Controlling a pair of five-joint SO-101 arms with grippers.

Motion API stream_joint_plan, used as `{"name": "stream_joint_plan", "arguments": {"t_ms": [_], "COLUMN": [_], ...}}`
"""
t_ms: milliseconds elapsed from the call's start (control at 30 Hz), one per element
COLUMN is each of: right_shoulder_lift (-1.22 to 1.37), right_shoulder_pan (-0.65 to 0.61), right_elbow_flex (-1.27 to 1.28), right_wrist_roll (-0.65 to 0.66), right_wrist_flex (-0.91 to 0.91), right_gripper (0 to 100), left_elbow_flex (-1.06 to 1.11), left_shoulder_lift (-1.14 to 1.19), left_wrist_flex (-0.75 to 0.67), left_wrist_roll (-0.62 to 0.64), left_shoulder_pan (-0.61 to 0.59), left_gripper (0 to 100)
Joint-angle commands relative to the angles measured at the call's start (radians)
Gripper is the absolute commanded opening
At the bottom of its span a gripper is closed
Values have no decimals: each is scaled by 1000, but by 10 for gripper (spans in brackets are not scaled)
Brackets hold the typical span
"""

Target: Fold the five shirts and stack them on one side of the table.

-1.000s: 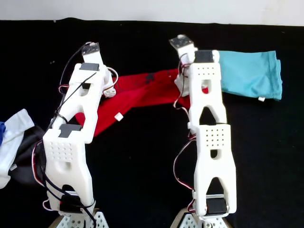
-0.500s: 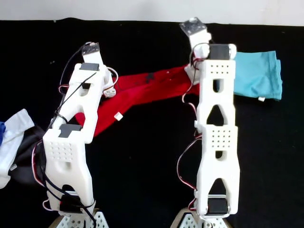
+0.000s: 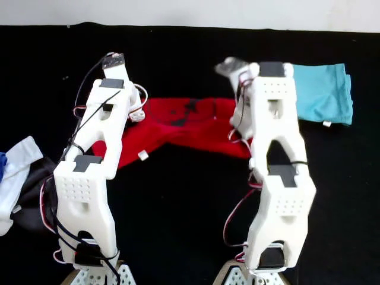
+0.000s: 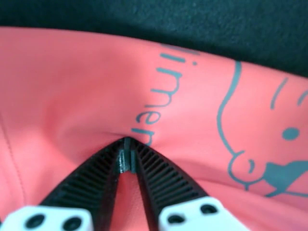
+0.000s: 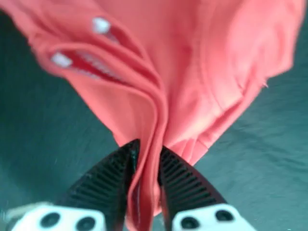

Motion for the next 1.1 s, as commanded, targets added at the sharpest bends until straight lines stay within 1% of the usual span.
{"name": "stream_joint_plan", "arguments": {"t_ms": [0, 67, 133, 167, 200, 367, 433, 500, 567, 667, 800, 900, 1000, 1067], "right_shoulder_lift": [-108, -110, -113, -114, -116, -116, -108, -96, -54, 56, 223, 335, 426, 464], "right_shoulder_pan": [-8, -7, -7, -7, -8, -8, -8, -8, -12, -15, -2, 47, 110, 140], "right_elbow_flex": [189, 245, 248, 234, 209, -38, -145, -196, -177, -156, -208, -302, -443, -541], "right_wrist_roll": [52, 57, 60, 61, 68, 75, 49, -28, -97, -153, -160, -160, -160, -160], "right_wrist_flex": [-50, -67, -74, -73, -70, -7, -10, -71, -166, -272, -358, -410, -418, -383], "right_gripper": [39, 122, 213, 240, 247, 230, 230, 230, 229, 207, 187, 187, 185, 184], "left_elbow_flex": [-18, -18, -18, -18, -18, -18, -18, -18, -18, -18, -18, -18, -18, -18], "left_shoulder_lift": [5, 5, 5, 5, 5, 5, 5, 5, 5, 5, 5, 5, 5, 5], "left_wrist_flex": [0, 0, 0, 0, 0, 0, 0, 0, 0, 0, 0, 0, 0, 0], "left_wrist_roll": [6, 6, 6, 6, 6, 6, 6, 6, 6, 6, 6, 6, 6, 6], "left_shoulder_pan": [8, 8, 8, 8, 8, 8, 8, 8, 8, 8, 8, 8, 8, 8], "left_gripper": [8, 8, 8, 8, 8, 8, 8, 8, 8, 8, 8, 8, 8, 8]}}
